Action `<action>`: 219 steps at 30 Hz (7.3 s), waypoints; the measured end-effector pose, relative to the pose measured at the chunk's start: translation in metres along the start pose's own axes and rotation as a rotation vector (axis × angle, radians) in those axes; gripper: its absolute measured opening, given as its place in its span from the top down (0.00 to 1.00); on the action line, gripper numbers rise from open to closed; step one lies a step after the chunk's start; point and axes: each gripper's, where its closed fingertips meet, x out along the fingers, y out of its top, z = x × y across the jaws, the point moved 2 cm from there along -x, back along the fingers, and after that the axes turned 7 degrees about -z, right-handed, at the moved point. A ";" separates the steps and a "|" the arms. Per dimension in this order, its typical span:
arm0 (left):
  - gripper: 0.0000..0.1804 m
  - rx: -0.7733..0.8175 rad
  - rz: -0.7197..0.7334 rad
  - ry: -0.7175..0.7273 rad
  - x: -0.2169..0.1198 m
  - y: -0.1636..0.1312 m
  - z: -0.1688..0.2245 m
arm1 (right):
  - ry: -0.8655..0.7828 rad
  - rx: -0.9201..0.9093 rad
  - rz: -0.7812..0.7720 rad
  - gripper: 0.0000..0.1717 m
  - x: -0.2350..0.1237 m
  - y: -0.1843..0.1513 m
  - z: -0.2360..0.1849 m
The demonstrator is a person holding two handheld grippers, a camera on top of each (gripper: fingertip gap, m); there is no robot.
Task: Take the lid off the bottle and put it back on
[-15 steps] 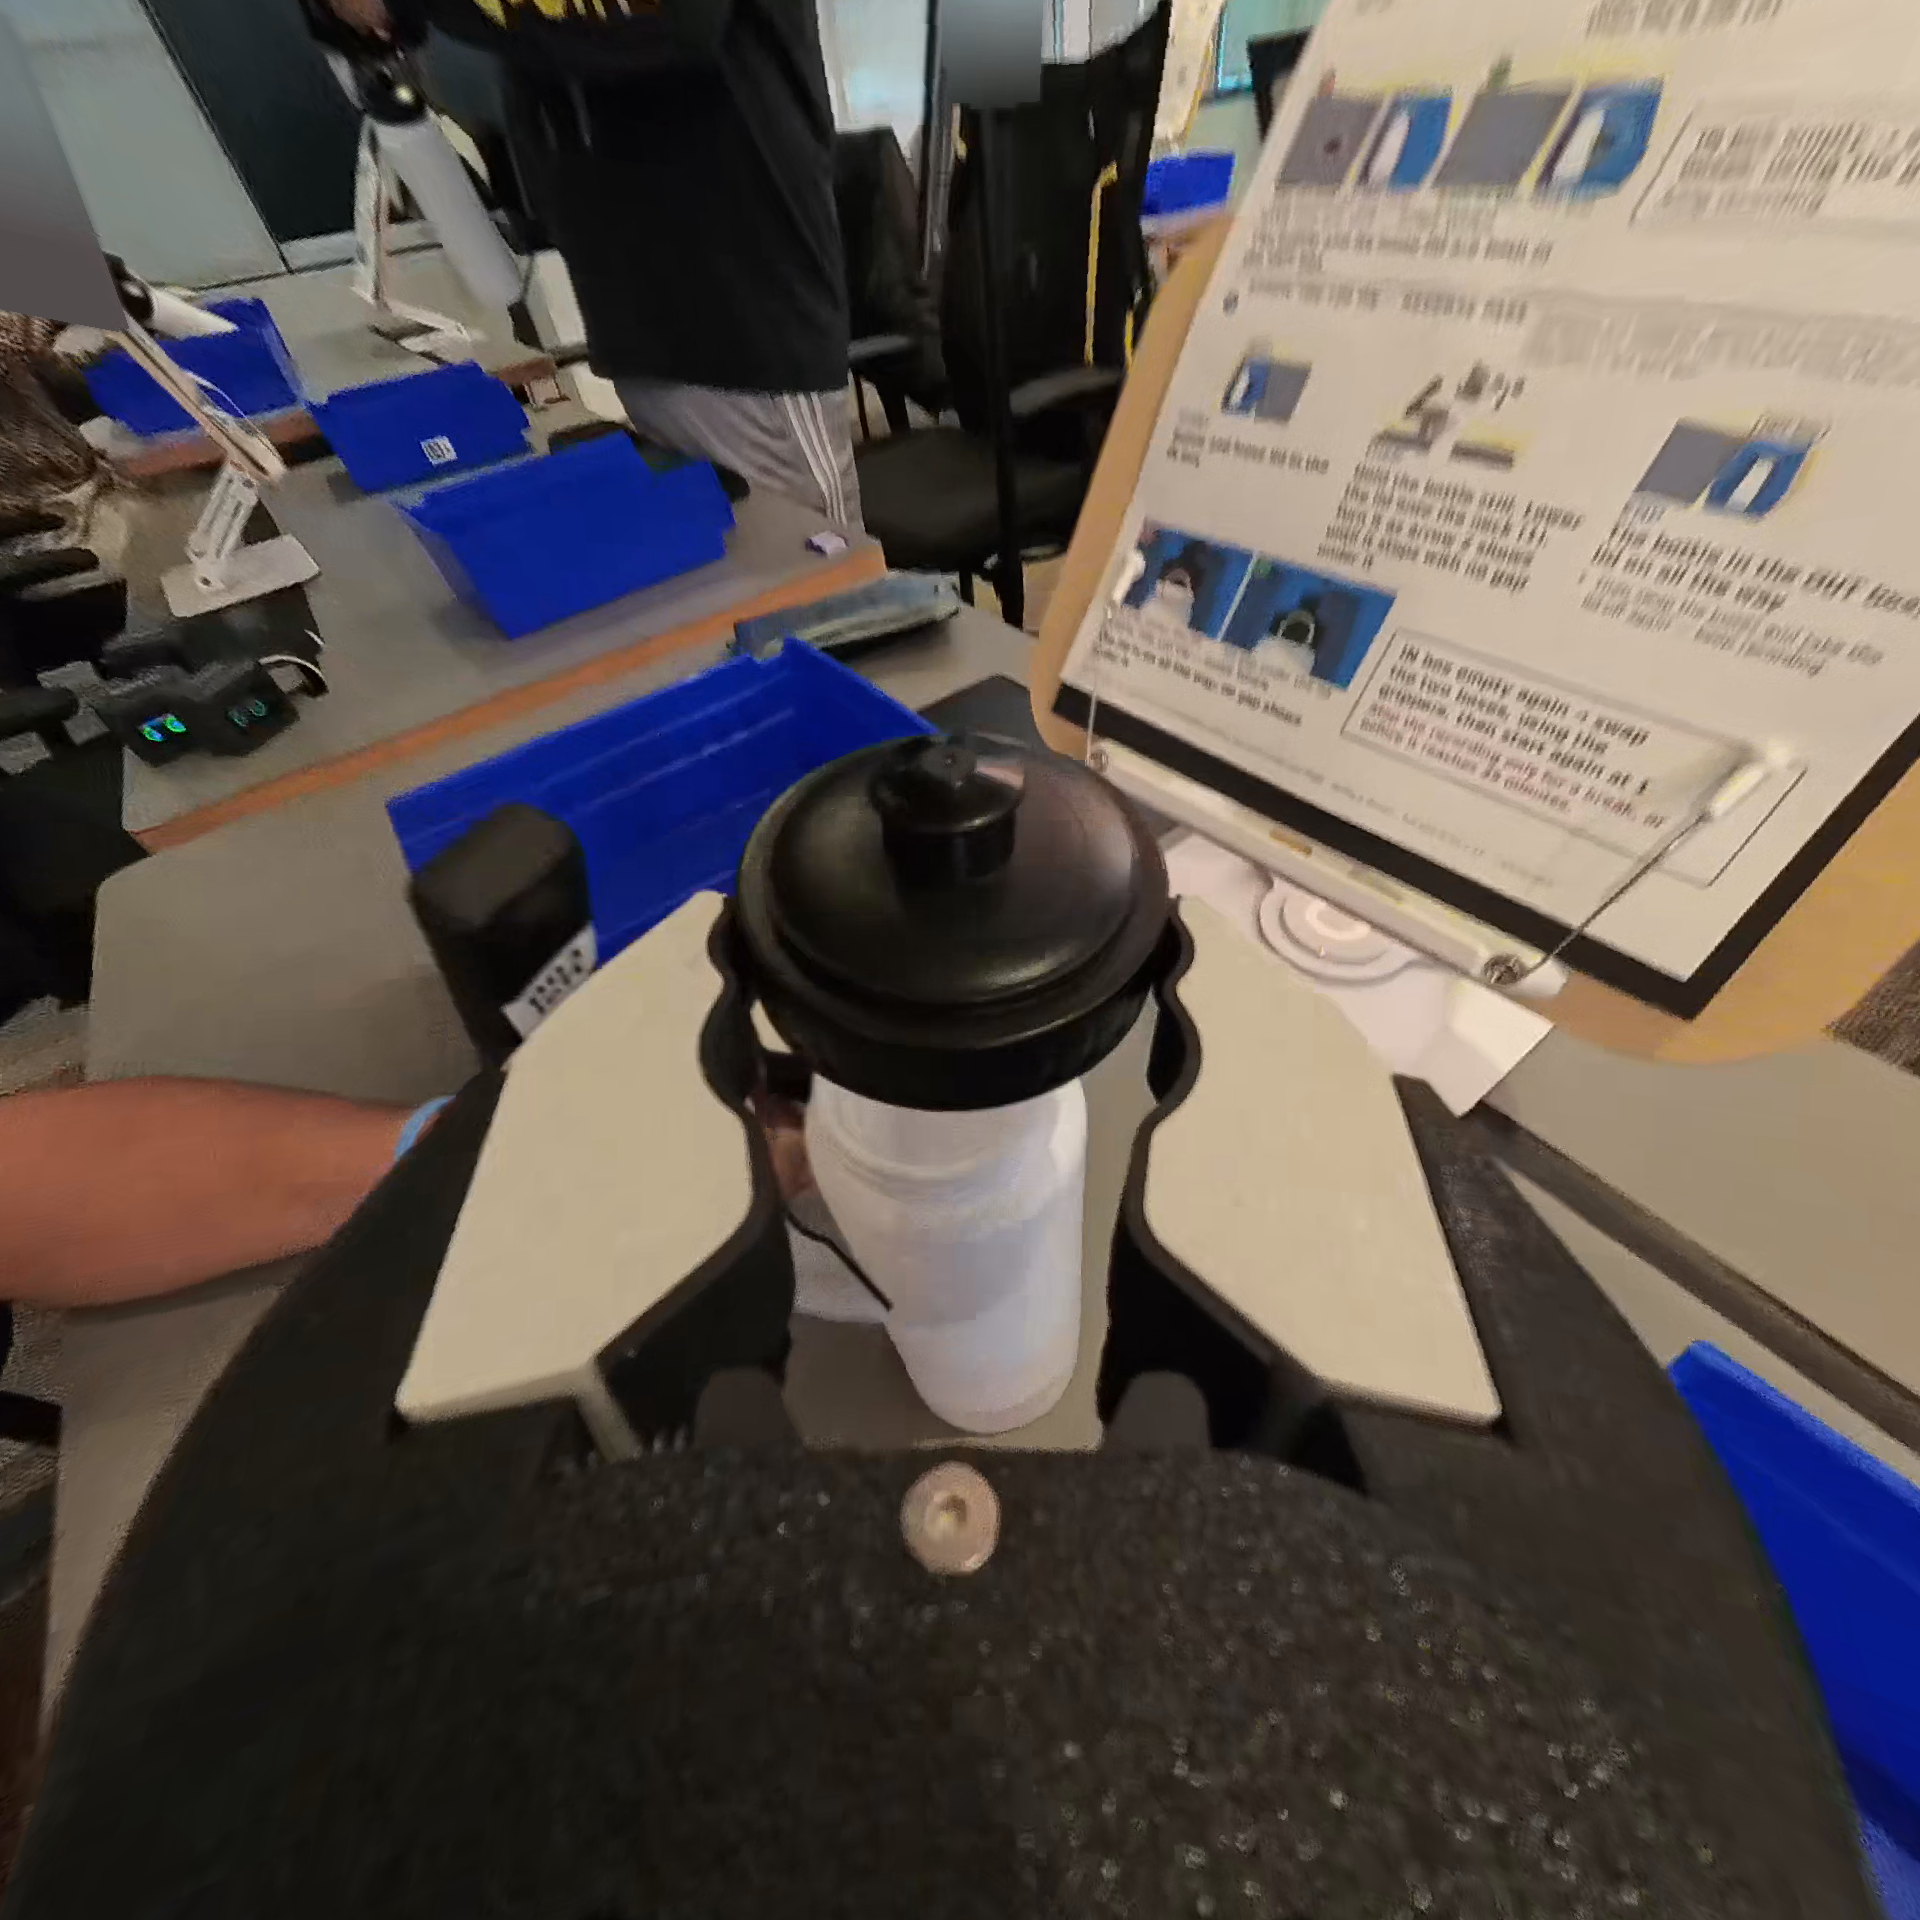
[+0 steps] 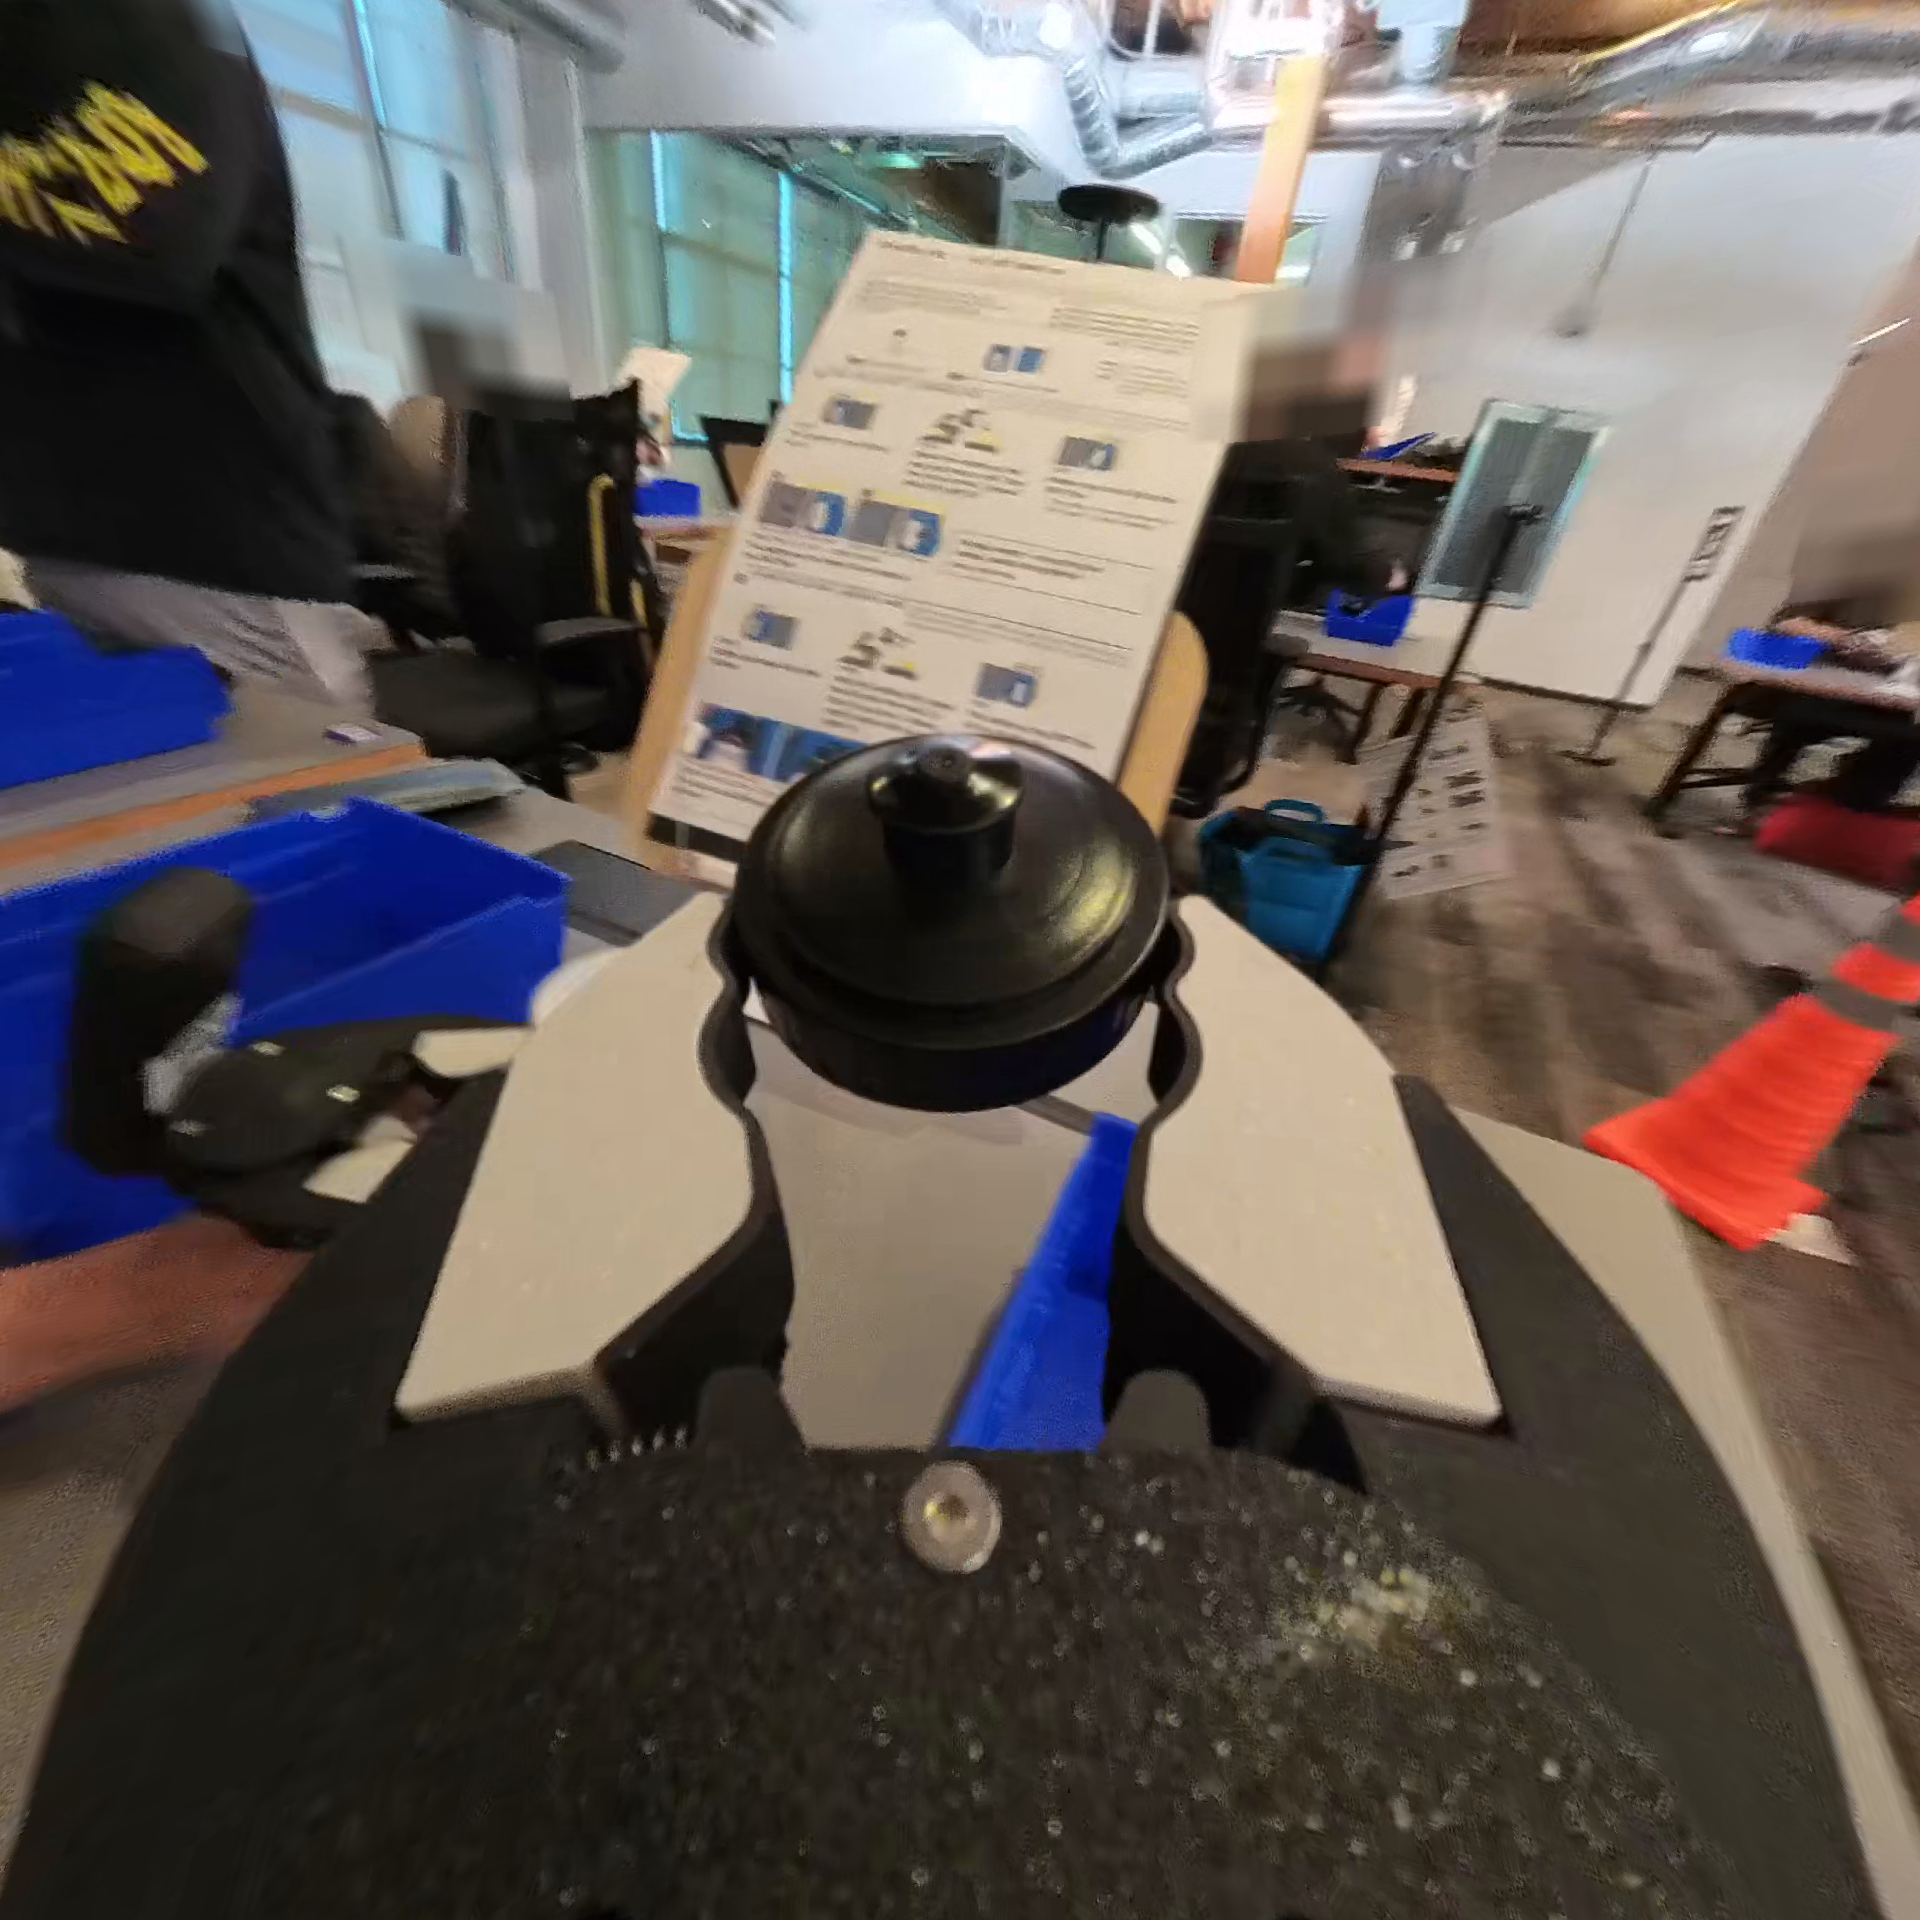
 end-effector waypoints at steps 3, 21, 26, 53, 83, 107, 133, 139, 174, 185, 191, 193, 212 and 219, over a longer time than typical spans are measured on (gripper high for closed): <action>0.60 0.007 0.019 0.018 -0.001 0.000 0.001 | -0.121 0.001 -0.065 0.57 -0.008 -0.016 0.042; 0.61 0.010 0.004 0.008 0.002 -0.004 0.000 | 0.055 0.241 -0.835 0.57 0.144 -0.272 0.097; 0.61 0.008 -0.002 0.004 0.002 -0.005 0.000 | 0.052 0.284 -0.847 0.63 0.146 -0.271 0.094; 0.62 0.013 -0.030 -0.060 -0.002 -0.011 0.009 | 0.508 0.161 0.149 0.41 0.009 0.004 0.014; 0.66 -0.235 -0.094 0.042 -0.166 -0.047 0.163 | 0.611 0.006 -0.470 0.47 0.121 -0.114 -0.130; 0.66 -0.246 -0.165 -0.059 -0.144 -0.058 0.167 | -0.125 0.211 -0.652 0.47 -0.060 -0.079 0.139; 0.65 -0.217 -0.214 -0.020 -0.153 -0.068 0.166 | -0.111 0.362 -0.848 0.49 0.039 -0.201 0.156; 0.65 -0.208 -0.220 -0.013 -0.153 -0.069 0.167 | -0.155 0.223 -0.454 0.49 0.047 -0.141 0.166; 0.65 -0.322 -0.177 -0.103 -0.152 -0.062 0.172 | -0.101 0.120 -1.021 0.50 -0.023 -0.149 0.129; 0.66 -0.292 -0.173 -0.079 -0.151 -0.060 0.170 | -0.111 0.233 -1.133 0.50 0.009 -0.218 0.144; 0.65 -0.279 -0.190 -0.080 -0.150 -0.063 0.172 | -0.075 0.245 -1.337 0.51 0.020 -0.281 0.139; 0.65 -0.273 -0.192 -0.076 -0.151 -0.064 0.172 | -0.120 0.202 -1.376 0.50 0.020 -0.285 0.141; 0.65 -0.253 -0.187 -0.049 -0.154 -0.061 0.167 | -0.002 0.022 -0.008 0.50 -0.068 0.028 0.103; 0.67 -0.173 -0.099 0.164 -0.184 -0.048 0.116 | -0.048 -0.121 0.265 0.60 -0.143 0.066 0.049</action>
